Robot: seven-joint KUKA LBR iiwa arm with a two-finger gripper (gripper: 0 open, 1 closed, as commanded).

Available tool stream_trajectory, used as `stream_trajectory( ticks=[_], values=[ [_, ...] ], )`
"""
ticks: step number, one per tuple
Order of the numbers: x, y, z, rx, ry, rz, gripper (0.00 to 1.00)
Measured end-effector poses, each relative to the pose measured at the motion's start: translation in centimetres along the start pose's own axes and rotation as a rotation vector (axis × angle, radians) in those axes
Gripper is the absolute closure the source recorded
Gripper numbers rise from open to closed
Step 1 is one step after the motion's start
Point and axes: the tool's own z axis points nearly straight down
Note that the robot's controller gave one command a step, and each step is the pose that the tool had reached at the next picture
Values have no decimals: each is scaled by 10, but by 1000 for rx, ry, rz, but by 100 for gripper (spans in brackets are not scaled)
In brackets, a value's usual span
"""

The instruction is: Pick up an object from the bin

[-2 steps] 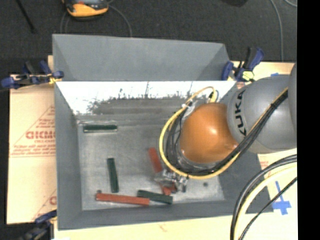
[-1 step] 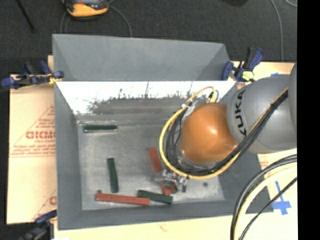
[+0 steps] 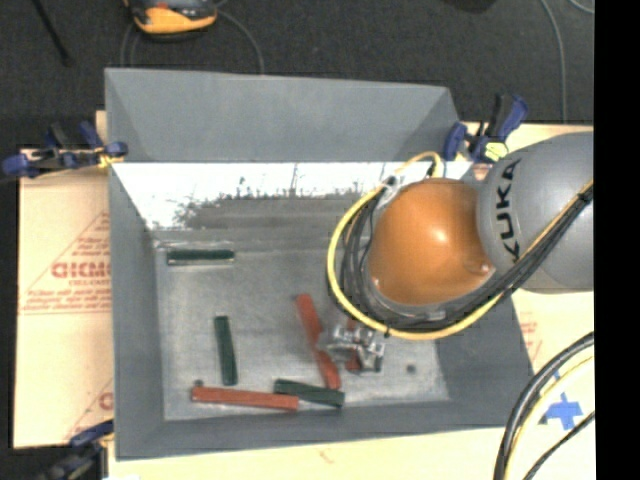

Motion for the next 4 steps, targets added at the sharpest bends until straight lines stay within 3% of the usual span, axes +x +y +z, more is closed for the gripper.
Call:
stream_trajectory(
  ticks=[1,2,3,4],
  values=[
    [-7,-9,-28,6,-5,5,0],
    [-9,-13,-15,5,-5,8,0],
    [-14,-29,10,10,-4,-117,0],
    [-16,-56,47,8,-4,-473,100]
  ],
)
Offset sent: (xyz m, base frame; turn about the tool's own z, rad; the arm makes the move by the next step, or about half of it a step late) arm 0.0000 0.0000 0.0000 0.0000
